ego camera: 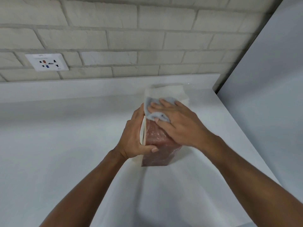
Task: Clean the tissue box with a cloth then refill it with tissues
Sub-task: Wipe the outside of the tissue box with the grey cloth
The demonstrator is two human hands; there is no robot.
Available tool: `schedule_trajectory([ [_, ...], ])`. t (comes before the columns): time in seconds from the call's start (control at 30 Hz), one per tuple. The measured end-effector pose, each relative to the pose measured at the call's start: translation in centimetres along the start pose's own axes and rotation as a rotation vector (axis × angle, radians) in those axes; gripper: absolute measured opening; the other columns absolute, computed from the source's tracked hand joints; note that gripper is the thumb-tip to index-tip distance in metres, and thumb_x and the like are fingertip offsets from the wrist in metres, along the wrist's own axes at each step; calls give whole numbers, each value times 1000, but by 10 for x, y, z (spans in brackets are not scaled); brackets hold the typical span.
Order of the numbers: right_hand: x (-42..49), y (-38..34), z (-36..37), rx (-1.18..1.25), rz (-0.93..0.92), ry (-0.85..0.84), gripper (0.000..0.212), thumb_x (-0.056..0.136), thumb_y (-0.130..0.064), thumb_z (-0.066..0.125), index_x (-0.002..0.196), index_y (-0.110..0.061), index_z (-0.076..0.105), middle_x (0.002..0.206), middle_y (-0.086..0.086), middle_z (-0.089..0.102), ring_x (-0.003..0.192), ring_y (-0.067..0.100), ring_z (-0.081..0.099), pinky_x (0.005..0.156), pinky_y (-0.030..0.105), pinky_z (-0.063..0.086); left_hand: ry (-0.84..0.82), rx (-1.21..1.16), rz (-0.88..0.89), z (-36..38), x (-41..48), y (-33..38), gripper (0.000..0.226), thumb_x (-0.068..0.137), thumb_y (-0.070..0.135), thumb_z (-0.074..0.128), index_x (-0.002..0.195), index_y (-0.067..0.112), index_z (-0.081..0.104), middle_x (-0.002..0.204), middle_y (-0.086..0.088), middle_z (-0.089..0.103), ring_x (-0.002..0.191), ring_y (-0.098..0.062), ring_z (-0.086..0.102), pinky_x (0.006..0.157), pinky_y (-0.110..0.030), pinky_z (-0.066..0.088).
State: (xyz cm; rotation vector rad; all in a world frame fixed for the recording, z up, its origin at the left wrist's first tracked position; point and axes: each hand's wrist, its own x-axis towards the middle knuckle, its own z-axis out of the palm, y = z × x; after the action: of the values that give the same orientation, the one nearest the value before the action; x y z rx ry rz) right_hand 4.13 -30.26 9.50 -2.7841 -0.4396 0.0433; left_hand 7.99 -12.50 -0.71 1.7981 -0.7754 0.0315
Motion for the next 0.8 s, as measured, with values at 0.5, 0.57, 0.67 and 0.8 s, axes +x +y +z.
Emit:
schedule_trajectory([
  [0.5,6,0,-27,-14,235,-85,48,106,-49,27,152,-38,28,163,-5,21,150,17,17,120,35,8,2,34,-59,-1,-1,-1,137,63,96,59,165,18,12,162,-3,35,149,-18,39,115,-56,40],
  [0.57,8,-10,-26,-5,169,-75,46,106,-46,27,151,-38,31,162,-9,22,149,15,17,120,35,8,-2,26,-51,-1,-1,1,137,63,96,60,165,16,13,164,-3,33,150,-19,37,116,-56,39],
  [0.67,6,-10,-16,-39,43,-98,49,105,-47,26,153,-36,29,161,-15,23,149,6,17,123,38,11,-11,1,-18,-1,1,4,135,65,94,60,164,14,16,166,4,32,151,-20,37,117,-55,39],
  [0.8,10,8,-21,-33,238,-36,50,104,-53,28,150,-36,34,161,-3,28,146,22,30,117,40,23,-4,51,-67,-2,0,-3,140,62,97,58,165,15,12,162,-3,35,150,-18,38,118,-55,37],
])
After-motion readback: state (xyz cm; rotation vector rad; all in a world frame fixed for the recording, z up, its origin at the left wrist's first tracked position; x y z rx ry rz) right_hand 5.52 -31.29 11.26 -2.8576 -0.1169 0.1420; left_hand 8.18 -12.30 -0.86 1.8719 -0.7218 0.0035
